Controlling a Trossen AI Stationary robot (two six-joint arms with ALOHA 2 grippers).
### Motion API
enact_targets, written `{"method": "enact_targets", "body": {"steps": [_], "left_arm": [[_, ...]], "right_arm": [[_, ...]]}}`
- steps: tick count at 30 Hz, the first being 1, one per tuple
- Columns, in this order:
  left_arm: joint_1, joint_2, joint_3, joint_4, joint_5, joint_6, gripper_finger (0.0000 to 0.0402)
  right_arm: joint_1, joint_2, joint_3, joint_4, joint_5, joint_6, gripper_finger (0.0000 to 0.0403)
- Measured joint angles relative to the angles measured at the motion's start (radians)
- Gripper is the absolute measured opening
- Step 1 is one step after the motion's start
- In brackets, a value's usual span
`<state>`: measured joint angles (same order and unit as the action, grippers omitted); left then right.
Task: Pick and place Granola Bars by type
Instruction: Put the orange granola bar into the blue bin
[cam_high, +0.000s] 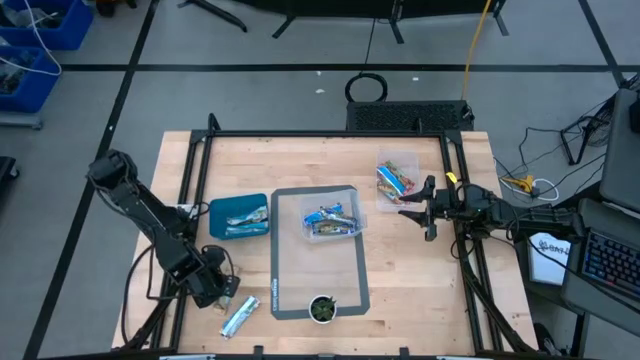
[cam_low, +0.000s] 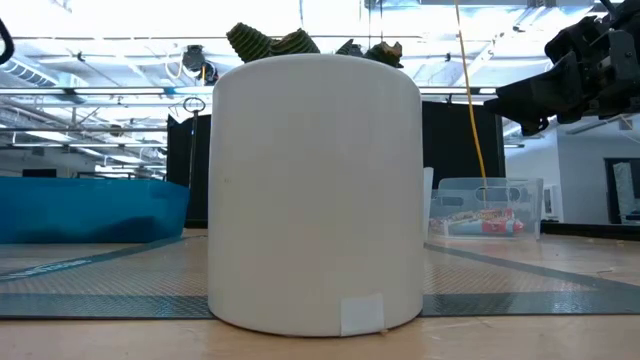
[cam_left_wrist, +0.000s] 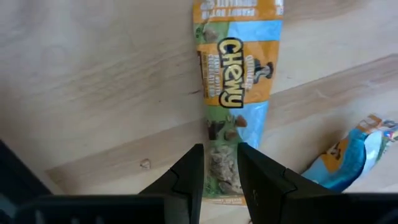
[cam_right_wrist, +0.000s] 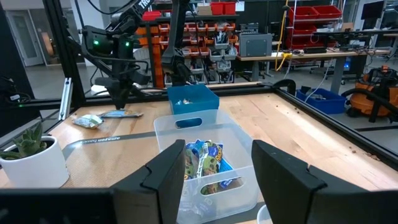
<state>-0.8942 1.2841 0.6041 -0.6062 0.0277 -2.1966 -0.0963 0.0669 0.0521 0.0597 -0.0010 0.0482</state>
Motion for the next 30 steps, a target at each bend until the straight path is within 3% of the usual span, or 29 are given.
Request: {"method": "enact_targets", "body": {"steps": [14, 25, 27, 30], "left_arm": [[-0.011, 0.114, 0.002, 0.126, 0.006, 0.014, 0.0102], [-0.019, 0.135, 0.004, 0.073, -0.032, 0.032, 0.0101], [-0.020, 0.135, 0.003, 0.073, -0.042, 0.064, 0.0090], [-0.025, 0.135, 0.001, 0.085, -0.062, 0.116, 0.0042]], "right_arm": [[0.000, 0.000, 0.000, 0.000, 0.000, 0.000, 0.0176], [0.000, 0.000, 0.000, 0.000, 0.000, 0.000, 0.0176], [0.000, 0.000, 0.000, 0.000, 0.000, 0.000, 0.0176], [0.000, 0.000, 0.000, 0.000, 0.000, 0.000, 0.0176]]}}
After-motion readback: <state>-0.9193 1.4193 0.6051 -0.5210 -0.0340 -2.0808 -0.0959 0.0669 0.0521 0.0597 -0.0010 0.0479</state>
